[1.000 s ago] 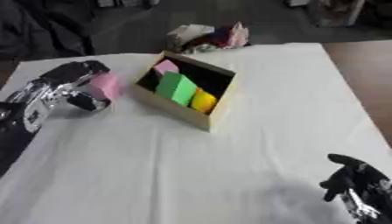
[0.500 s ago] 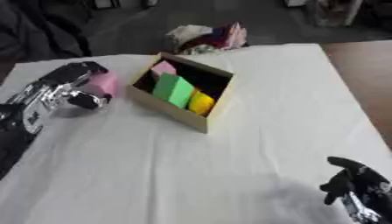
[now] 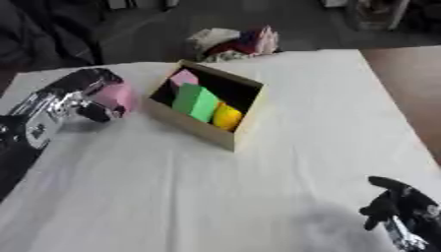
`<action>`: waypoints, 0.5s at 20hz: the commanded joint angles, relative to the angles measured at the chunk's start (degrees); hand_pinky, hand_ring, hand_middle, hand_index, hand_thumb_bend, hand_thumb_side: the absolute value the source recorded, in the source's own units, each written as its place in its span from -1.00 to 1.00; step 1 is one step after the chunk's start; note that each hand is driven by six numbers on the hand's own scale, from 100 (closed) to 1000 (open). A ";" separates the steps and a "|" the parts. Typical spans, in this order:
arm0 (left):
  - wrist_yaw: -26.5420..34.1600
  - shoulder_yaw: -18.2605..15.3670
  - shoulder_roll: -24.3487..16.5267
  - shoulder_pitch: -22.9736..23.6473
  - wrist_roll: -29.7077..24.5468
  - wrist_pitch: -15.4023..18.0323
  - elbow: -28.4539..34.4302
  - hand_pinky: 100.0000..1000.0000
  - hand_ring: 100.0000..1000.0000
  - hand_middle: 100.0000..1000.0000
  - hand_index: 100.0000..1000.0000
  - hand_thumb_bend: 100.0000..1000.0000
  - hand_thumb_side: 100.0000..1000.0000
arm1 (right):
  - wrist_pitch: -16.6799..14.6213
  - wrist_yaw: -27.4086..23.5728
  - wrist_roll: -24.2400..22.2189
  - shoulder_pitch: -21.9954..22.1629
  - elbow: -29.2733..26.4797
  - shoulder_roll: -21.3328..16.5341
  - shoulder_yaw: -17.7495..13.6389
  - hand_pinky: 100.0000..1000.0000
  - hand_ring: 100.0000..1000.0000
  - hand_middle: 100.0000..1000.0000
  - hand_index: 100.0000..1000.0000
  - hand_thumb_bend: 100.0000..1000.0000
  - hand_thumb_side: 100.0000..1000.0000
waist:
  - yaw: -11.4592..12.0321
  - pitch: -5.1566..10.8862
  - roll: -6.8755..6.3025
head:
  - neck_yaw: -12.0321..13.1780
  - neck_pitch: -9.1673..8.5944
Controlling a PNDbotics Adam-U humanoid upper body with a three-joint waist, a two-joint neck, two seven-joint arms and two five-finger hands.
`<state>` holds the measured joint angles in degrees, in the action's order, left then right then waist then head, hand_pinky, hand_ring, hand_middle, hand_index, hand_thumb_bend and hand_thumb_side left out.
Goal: Pick up objects on the table and place them in the box.
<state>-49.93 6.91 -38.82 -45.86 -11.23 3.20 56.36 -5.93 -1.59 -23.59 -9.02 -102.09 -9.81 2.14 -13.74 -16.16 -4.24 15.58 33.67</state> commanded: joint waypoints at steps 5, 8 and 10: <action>6.35 2.26 -3.38 -3.71 1.75 2.08 10.90 0.19 -0.13 -0.01 0.41 -1.00 -0.70 | -0.11 0.61 -0.01 0.14 -0.59 -0.68 -0.41 0.31 -0.22 -0.14 0.65 -1.00 -0.22 | 0.47 2.39 -0.30 | -0.51 -0.24; 8.15 4.43 -2.03 -4.89 -0.33 1.19 14.53 0.20 -0.11 0.01 0.42 -1.00 -0.69 | -0.11 0.63 -0.17 0.08 -0.47 -0.56 -0.25 0.31 -0.22 -0.14 0.65 -1.00 -0.22 | 0.20 2.54 -0.26 | -0.21 -0.27; 7.69 5.79 0.05 -5.71 -1.62 0.72 14.68 0.21 -0.10 0.02 0.43 -1.00 -0.68 | -0.09 0.60 -0.36 -0.07 -0.36 -0.34 -0.07 0.31 -0.22 -0.14 0.65 -1.00 -0.21 | -0.24 2.55 -0.18 | 0.03 -0.36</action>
<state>-42.49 12.23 -38.44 -50.32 -12.07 4.14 69.61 -5.96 -1.28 -23.73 -8.55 -102.05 -9.83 2.17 -14.07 -14.72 -4.65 15.35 33.68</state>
